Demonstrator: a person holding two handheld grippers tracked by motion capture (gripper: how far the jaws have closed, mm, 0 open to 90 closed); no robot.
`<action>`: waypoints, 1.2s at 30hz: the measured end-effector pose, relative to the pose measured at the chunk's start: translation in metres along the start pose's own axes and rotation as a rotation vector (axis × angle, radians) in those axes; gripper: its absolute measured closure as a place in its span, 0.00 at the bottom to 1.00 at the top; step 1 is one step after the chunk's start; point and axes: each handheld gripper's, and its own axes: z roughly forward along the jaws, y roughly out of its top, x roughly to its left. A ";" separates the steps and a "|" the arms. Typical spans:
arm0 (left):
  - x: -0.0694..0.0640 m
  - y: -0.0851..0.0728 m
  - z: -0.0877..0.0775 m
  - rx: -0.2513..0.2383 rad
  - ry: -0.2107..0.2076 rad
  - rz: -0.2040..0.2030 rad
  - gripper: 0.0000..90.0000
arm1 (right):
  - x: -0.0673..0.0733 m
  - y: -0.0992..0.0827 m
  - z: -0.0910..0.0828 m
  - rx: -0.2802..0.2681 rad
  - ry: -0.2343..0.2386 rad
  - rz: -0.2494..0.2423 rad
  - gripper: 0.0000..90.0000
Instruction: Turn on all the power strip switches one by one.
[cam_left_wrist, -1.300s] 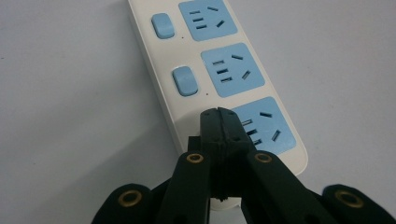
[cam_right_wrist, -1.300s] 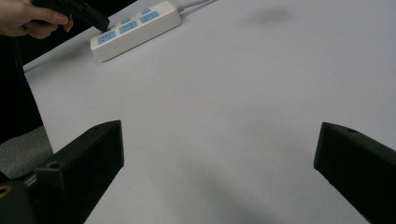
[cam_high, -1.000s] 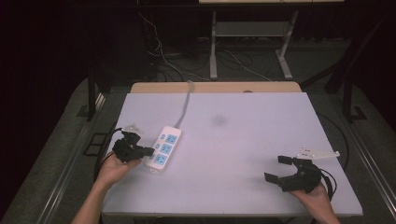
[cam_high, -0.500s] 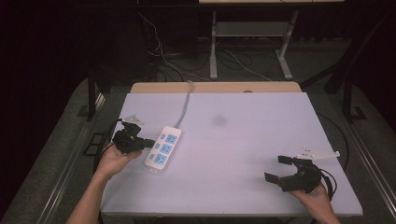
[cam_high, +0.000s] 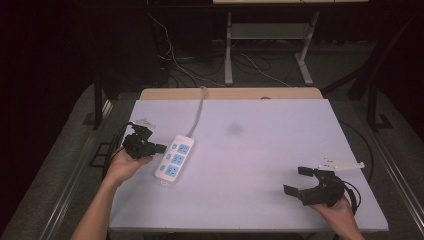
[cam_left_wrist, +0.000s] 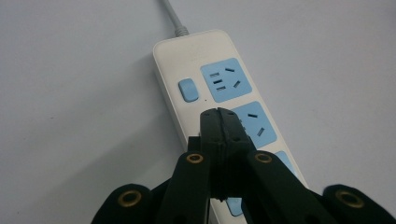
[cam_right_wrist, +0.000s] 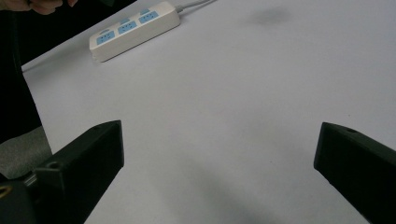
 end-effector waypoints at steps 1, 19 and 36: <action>0.001 0.000 0.001 0.001 0.003 -0.002 1.00 | 0.000 0.000 0.000 -0.001 0.000 -0.001 0.02; 0.005 0.000 0.015 0.017 -0.003 -0.005 1.00 | -0.001 0.000 0.000 -0.001 0.003 0.000 0.02; 0.003 -0.004 0.023 0.037 -0.014 -0.007 1.00 | -0.002 0.000 -0.001 0.000 0.004 0.004 0.02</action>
